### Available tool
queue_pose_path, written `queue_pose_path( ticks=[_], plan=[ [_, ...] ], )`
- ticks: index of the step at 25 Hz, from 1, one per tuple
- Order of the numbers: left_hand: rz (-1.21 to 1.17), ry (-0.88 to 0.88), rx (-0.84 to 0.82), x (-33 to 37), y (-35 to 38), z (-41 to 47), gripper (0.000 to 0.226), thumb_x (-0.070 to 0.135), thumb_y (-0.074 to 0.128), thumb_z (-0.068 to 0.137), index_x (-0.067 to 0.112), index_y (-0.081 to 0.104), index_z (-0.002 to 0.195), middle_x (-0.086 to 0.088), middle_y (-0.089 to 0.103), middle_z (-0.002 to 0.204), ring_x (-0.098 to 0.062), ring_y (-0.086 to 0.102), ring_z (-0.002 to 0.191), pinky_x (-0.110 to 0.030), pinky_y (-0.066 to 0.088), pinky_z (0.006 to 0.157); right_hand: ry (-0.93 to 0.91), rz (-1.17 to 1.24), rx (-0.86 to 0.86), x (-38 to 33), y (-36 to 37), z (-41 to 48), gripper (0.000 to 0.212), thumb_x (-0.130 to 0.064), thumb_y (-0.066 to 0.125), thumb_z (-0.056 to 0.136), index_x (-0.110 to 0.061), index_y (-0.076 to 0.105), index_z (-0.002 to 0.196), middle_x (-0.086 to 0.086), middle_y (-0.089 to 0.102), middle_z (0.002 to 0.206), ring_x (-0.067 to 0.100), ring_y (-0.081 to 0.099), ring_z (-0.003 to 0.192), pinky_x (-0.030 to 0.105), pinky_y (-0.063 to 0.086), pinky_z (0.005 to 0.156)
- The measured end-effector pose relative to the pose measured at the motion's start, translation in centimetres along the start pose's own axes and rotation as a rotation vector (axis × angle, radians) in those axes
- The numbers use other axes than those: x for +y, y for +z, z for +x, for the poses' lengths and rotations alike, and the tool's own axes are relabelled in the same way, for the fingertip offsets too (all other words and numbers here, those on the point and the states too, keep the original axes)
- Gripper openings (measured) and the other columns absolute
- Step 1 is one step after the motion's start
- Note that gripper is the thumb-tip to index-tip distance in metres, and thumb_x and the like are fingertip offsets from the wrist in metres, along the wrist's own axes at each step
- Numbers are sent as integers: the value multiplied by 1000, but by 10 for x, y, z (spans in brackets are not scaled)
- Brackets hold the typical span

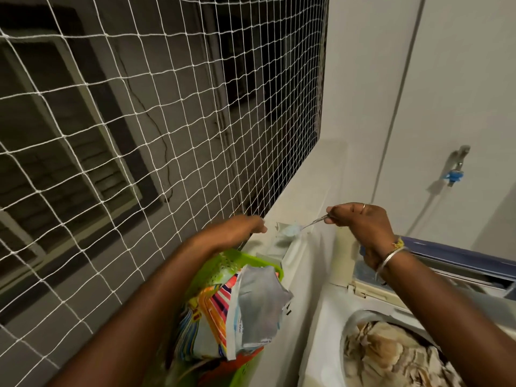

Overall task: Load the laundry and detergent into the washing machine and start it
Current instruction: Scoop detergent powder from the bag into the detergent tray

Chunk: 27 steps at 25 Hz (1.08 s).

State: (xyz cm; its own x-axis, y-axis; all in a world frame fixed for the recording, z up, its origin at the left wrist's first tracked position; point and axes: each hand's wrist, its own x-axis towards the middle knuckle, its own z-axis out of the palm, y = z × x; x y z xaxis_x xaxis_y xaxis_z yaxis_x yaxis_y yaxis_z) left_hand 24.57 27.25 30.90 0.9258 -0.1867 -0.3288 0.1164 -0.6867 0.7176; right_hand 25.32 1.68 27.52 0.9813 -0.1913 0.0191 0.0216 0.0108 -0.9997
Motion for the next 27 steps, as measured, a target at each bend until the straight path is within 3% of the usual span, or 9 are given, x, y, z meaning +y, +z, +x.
queue_pose_path(
  ticks=[3,5,7,11,15,20,24,27],
  plan=[
    [406,1,-75,-9,10,31,41,28,36,102,9,60,130,-10,55,137,-20,53,112,-27,41,92,10,-44,8,18,8,10,10,-15,77,81,-9,77,74,5,76,71,5,65,63,31,53,79],
    [637,-7,-118,-16,17,41,51,31,26,97,5,54,131,-21,51,139,-30,52,121,-35,42,101,28,-68,7,27,12,13,10,-16,77,82,-9,78,75,3,76,73,6,67,67,35,54,87],
    [745,-15,-128,-22,22,47,50,27,24,97,1,51,130,-26,50,135,-34,52,120,-39,43,99,33,-104,3,35,15,16,11,-17,77,82,-11,78,73,2,76,73,12,69,73,39,54,91],
    [741,-47,-105,-31,28,56,33,15,33,101,2,53,123,-24,53,128,-34,54,113,-41,46,94,-5,-220,-3,48,21,23,13,-26,77,80,-25,79,67,-7,76,74,15,71,84,40,53,91],
    [658,-67,-104,-27,30,59,33,16,34,102,1,56,122,-24,54,126,-33,55,111,-38,44,91,-43,-300,-1,53,25,31,18,-24,74,82,-22,78,65,-8,75,73,14,70,81,35,54,85],
    [607,-54,-124,-28,26,57,42,35,39,90,4,63,106,-22,60,120,-27,56,94,-41,47,89,-168,-562,-11,56,25,42,19,-30,71,85,-30,74,67,-14,72,75,8,66,75,34,53,80],
    [546,-85,-93,-28,27,54,38,25,37,99,3,59,120,-21,56,124,-32,56,110,-39,45,94,-272,-644,-30,50,26,49,19,-25,70,86,-33,70,69,-17,69,70,8,65,73,36,53,81],
    [513,-78,-98,-26,25,51,59,42,34,82,5,64,116,-18,60,122,-31,59,108,-42,48,98,-387,-738,-50,42,26,57,23,-21,70,87,-36,67,70,-21,65,67,9,61,71,38,47,84]
  ],
)
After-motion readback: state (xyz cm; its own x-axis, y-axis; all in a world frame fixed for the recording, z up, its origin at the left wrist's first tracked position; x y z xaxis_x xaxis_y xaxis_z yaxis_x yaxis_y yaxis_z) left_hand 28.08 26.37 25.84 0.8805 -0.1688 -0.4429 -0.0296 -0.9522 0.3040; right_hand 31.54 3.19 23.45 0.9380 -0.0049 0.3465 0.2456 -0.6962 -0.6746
